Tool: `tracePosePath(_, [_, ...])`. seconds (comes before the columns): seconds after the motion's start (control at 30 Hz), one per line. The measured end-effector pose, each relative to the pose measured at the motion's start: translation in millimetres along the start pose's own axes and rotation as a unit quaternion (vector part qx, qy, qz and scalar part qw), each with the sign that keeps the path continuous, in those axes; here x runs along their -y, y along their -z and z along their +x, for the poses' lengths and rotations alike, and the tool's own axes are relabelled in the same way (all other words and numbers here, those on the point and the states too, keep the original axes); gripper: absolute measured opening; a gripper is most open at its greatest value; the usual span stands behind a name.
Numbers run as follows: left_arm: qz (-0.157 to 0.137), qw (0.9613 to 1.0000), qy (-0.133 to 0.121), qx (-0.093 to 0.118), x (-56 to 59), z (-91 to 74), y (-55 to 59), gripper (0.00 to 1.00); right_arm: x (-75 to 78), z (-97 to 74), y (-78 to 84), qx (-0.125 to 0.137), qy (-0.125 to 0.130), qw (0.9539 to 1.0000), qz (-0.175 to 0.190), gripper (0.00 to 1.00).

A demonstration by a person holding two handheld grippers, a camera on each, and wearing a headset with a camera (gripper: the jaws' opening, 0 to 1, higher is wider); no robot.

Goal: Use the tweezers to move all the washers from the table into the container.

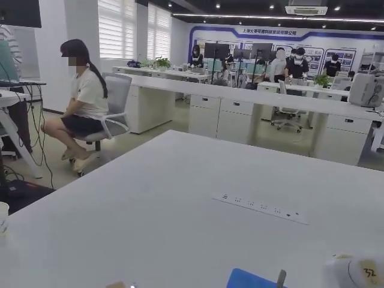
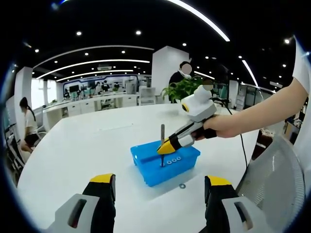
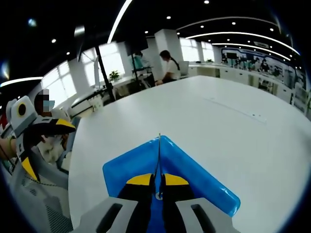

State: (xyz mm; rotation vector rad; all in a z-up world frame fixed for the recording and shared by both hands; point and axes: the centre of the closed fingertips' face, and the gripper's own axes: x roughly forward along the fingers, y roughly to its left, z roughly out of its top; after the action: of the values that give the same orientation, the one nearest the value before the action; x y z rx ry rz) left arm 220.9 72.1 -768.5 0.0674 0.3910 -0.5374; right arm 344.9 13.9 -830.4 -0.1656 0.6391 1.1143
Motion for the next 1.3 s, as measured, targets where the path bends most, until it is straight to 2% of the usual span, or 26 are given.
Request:
tracePosePath(0.13, [-0.001,1.0000,-0.001,0.001,-0.2,-0.2,-0.4,0.75,1.2,-1.4,0.3,-0.001,0.003,1.0000,-0.005,0.04])
tracePosePath(0.4, [-0.001,1.0000,0.000,0.001,0.5,-0.3,-0.1,0.75,-1.3,-18.7,-2.6,0.010,0.005,0.9996,-0.024,0.04])
tracePosePath(0.73, [0.002,1.0000,0.004,-0.003,1.9,0.8,0.6,0.75,-11.8,-45.7,-19.0,0.053,0.007,0.9984,-0.020,0.04])
tracePosePath(1.0, [0.004,0.9999,0.008,-0.006,2.2,2.8,2.2,0.75,-30.5,-61.5,-27.3,0.078,-0.003,0.9968,-0.018,0.04])
tracePosePath(1.3, [0.005,0.9999,0.009,-0.005,2.3,3.5,3.0,0.75,-53.3,-66.0,-28.9,0.091,-0.032,0.9953,-0.001,0.04])
